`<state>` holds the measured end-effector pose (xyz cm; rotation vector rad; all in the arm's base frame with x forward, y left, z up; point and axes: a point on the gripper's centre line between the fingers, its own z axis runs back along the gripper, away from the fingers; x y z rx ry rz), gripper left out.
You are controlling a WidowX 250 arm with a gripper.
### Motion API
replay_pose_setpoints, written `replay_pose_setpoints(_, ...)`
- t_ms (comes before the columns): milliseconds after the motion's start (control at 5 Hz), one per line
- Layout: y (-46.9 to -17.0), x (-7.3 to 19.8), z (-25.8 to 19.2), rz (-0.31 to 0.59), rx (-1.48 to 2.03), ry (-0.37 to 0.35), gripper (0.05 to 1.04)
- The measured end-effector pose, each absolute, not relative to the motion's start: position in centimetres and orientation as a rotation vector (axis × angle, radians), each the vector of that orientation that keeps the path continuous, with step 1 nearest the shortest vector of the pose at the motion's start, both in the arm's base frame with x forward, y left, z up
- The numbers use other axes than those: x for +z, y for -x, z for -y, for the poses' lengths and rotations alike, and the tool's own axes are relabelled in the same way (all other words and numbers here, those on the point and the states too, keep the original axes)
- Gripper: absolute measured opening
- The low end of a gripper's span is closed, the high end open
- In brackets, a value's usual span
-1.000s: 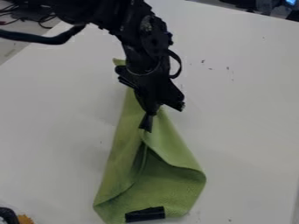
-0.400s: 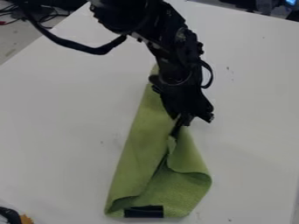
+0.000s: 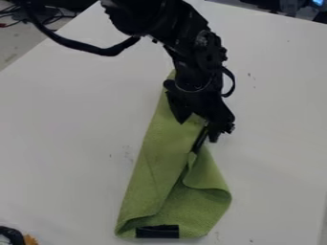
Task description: Fold the cloth from the left to the right
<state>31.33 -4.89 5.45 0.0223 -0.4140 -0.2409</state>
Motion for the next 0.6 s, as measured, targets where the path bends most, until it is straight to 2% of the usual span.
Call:
replay_pose_setpoints(400, -30.0, 9.4, 4.5, 0.422, -0.276, -0.109, 1.005)
replay_pose_setpoints(600, -29.6, 10.8, 4.2, 0.452, -0.263, -0.11, 1.005)
